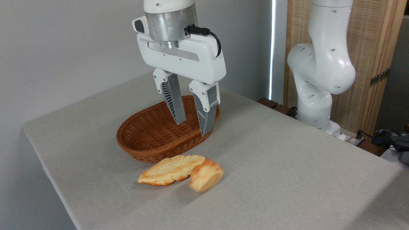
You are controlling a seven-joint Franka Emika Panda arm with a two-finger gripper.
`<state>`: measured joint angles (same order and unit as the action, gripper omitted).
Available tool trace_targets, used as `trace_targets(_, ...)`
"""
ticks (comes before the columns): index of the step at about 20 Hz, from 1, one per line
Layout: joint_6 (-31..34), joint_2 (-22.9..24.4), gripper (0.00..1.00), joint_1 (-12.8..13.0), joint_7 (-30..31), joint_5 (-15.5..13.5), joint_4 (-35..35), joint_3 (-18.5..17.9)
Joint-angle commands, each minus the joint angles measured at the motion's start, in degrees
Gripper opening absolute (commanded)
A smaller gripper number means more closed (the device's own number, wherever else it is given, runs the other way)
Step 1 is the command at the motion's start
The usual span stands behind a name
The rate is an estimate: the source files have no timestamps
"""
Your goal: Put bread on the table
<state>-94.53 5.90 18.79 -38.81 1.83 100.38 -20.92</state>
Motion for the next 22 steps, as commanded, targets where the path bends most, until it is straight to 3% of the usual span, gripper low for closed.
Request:
trace_targets(1, 1.46, 0.07, 1.0, 0.46, -0.83, 0.28, -1.16, -0.44)
trace_targets(10, 1.19, 0.07, 1.0, 0.55, -1.18, -0.25, -1.16, -0.18)
trace_targets(16, 0.58, -0.98, 1.0, 0.64, -7.68, -2.79, -1.16, 0.0)
trace_targets(22, 0.84, -1.07, 1.0, 1.08, -6.98, -2.71, -1.16, 0.79)
